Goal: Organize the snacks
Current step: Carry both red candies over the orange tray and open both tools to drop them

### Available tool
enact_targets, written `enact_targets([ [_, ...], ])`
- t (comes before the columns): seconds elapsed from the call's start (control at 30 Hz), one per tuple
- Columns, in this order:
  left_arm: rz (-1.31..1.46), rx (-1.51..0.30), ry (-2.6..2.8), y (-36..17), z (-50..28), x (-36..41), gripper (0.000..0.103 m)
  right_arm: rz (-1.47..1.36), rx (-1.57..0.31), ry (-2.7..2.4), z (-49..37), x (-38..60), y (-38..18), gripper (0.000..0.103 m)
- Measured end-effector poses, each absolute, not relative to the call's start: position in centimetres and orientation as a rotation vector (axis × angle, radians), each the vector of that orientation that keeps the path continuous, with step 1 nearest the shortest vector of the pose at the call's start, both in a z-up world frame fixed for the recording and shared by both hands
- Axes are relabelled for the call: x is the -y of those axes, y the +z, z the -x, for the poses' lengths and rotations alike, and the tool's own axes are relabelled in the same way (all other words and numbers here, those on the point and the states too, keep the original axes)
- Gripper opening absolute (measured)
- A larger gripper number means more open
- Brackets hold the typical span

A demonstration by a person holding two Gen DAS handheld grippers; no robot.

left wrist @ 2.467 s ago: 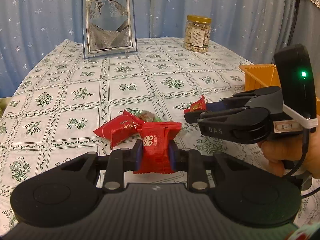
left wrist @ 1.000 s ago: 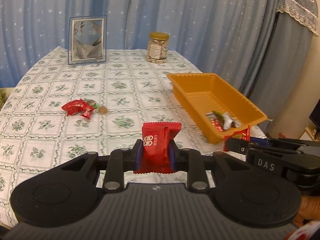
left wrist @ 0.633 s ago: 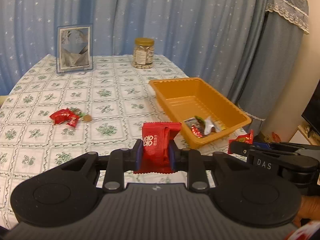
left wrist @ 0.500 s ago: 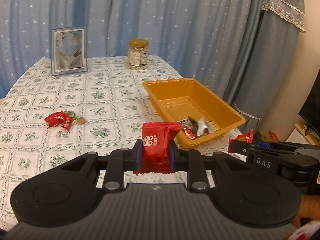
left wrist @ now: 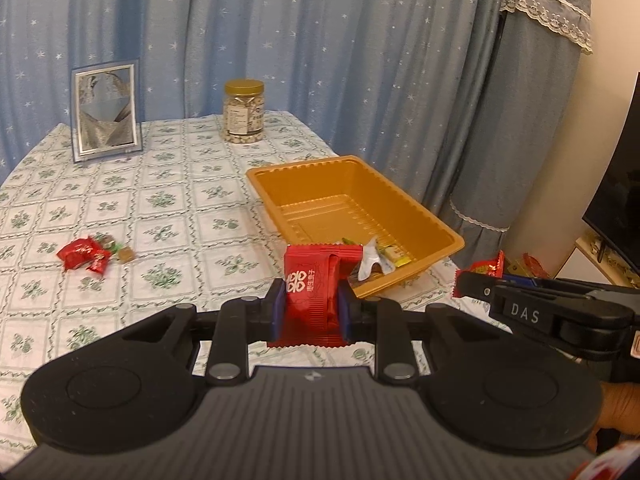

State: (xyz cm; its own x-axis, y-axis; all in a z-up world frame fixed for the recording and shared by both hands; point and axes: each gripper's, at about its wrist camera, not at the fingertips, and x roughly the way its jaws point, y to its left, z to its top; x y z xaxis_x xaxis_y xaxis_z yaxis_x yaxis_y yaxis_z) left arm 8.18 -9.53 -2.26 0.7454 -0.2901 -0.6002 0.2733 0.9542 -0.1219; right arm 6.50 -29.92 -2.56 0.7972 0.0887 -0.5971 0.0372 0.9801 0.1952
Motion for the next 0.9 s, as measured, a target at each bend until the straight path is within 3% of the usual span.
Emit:
enact_targets([
  [0.47, 0.028, -0.649, -0.353, -2.0, -14.0, 13.6, 0.024, -0.197, -0.619, 0.026, -12.0, 33.7, -2.2, 0.023],
  [0.9, 0.029, -0.677, -0.369, -4.9, -21.2, 15.6, 0.024, -0.159, -0.648, 0.045, -18.3, 34.3, -3.8, 0.023],
])
